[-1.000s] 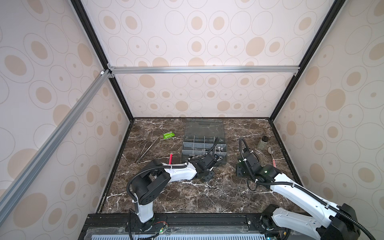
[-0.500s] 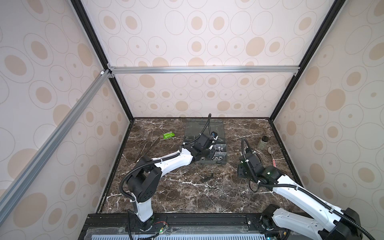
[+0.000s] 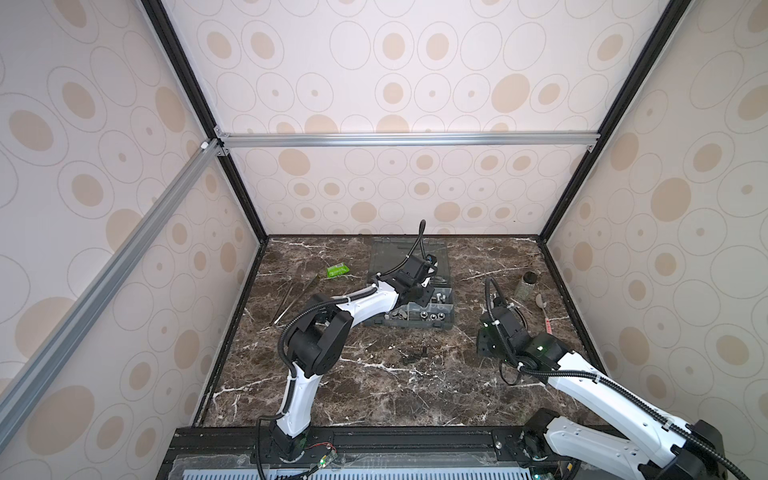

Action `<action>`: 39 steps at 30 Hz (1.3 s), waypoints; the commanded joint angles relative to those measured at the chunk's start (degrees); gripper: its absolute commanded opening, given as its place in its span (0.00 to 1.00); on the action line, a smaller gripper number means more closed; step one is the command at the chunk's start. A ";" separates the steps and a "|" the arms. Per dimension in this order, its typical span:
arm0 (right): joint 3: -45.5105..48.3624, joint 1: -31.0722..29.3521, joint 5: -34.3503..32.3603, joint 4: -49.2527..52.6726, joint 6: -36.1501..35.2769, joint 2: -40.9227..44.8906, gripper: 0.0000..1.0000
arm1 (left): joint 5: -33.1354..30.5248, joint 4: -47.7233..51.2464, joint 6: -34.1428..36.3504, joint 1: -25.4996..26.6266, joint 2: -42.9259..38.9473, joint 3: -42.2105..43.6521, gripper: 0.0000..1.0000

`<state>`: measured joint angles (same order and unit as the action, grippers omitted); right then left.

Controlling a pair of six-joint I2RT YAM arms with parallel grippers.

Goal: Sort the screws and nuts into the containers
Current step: 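Carry the black nut with the left gripper over the compartment and release, then withdraw the left gripper from the box while the right gripper lowers to the black bolts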

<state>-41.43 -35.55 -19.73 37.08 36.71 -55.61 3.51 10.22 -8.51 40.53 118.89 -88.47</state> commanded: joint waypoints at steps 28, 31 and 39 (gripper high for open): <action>2.62 0.28 -1.32 0.85 1.86 1.65 0.36 | 0.90 -1.88 0.52 -1.16 -7.43 3.67 0.35; 2.60 0.23 -1.26 0.63 1.79 1.48 0.36 | 0.88 -2.61 0.27 -1.58 -9.48 5.09 0.35; 2.63 0.27 -1.10 0.54 1.74 1.21 0.36 | 0.44 -4.23 -0.71 -2.04 -14.64 8.84 0.34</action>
<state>-39.53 -35.55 -19.97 37.26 37.32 -54.74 4.56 7.29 -8.78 39.00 106.50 -80.51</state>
